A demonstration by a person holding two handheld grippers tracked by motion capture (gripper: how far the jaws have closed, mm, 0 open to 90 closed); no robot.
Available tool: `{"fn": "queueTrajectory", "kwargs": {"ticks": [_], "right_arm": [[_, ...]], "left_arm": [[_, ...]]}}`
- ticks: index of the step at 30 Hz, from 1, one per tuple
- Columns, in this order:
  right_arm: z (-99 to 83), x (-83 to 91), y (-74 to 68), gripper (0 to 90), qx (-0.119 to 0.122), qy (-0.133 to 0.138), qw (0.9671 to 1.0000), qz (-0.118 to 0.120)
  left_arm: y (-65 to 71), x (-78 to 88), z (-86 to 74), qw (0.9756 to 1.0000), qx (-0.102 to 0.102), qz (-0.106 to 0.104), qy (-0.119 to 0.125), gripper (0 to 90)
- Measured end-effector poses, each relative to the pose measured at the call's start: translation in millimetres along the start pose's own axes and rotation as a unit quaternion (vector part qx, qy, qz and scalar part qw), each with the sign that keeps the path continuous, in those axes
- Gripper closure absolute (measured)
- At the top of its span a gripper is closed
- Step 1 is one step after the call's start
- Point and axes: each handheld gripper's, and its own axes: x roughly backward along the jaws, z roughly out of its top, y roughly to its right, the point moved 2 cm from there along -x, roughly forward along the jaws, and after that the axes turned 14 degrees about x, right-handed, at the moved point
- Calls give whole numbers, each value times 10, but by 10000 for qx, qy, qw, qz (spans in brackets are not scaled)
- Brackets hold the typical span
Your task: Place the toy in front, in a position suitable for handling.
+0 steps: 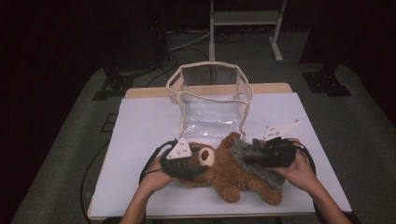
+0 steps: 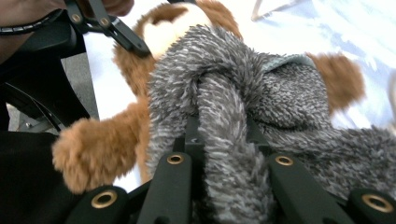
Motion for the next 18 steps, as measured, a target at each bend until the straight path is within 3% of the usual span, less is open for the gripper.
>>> {"fn": "queueTrajectory", "kwargs": {"ticks": [3, 8, 11, 12, 14, 16, 18], "right_arm": [[109, -98, 42, 770, 70, -24, 9999, 84], [215, -206, 128, 770, 102, -115, 9998, 92], [177, -221, 205, 770, 59, -187, 9998, -10], [177, -221, 205, 770, 59, -187, 9998, -10], [62, -171, 295, 771, -142, -226, 9996, -120], [16, -134, 316, 770, -290, -120, 9995, -66], [71, -157, 284, 770, -177, -170, 9997, -67]], "left_arm": [[-2, 3, -4, 10000, -1, -29, -24, 329], [43, 26, -17, 9995, -221, -82, -190, 335], [66, 46, -22, 9990, -323, -107, -281, 339], [83, 70, -26, 9982, -443, -135, -386, 339], [93, 82, -29, 9976, -500, -167, -445, 340], [91, 74, -28, 9970, -564, -201, -485, 340], [95, 63, -24, 9969, -572, -226, -498, 340]]}}
